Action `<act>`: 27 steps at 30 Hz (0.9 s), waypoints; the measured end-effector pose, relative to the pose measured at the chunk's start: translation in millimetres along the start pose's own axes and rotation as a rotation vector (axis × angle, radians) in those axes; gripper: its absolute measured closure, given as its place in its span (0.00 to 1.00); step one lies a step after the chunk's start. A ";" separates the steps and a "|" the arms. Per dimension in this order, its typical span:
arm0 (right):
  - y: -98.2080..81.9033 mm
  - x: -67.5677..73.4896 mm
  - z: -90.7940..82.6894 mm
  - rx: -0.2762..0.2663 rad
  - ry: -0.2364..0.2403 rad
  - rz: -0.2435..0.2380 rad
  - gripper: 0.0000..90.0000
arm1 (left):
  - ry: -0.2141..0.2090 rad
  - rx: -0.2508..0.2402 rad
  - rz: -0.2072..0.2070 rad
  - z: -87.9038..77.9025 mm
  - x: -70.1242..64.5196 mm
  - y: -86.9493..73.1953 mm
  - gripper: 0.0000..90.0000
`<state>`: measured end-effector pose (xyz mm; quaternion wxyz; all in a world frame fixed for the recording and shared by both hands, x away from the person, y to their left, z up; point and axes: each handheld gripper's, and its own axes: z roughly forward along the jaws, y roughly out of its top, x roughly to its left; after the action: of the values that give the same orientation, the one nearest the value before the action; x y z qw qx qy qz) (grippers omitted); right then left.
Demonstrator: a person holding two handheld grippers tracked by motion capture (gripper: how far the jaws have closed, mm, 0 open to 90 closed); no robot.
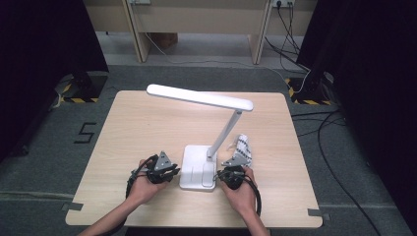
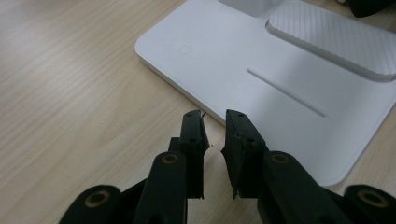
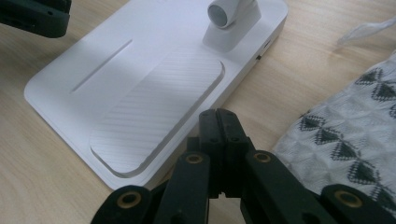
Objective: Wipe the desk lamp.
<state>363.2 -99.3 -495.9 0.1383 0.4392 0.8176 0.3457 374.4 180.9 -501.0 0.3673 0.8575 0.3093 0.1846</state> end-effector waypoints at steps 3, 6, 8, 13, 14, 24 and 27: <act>-1.1 1.3 3.1 0.010 0.004 0.003 1.00 | -0.010 0.009 -0.007 3.3 -0.3 -2.2 0.86; -1.9 2.7 5.4 0.015 0.007 0.002 1.00 | -0.015 0.015 -0.012 5.2 -0.2 -3.3 0.86; -2.6 3.8 6.6 0.015 0.008 0.004 1.00 | -0.019 0.021 -0.012 5.8 -0.3 -3.5 0.86; -3.4 4.6 6.3 0.013 0.008 0.001 1.00 | -0.021 0.027 -0.011 7.7 -0.2 -4.4 0.86; -3.8 5.2 6.0 0.014 0.011 0.007 1.00 | -0.021 0.029 -0.011 8.2 -0.3 -4.6 0.86; -6.5 7.8 7.0 0.012 0.023 -0.002 1.00 | -0.019 0.033 -0.008 7.9 0.0 -5.6 0.87; -6.0 7.9 5.4 -0.006 0.015 0.000 0.95 | -0.014 0.022 -0.017 6.2 0.4 -6.2 0.86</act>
<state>357.9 -92.7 -503.3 0.1337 0.4361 0.8176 0.3513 375.5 181.3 -509.8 0.3614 0.8603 0.3158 0.1719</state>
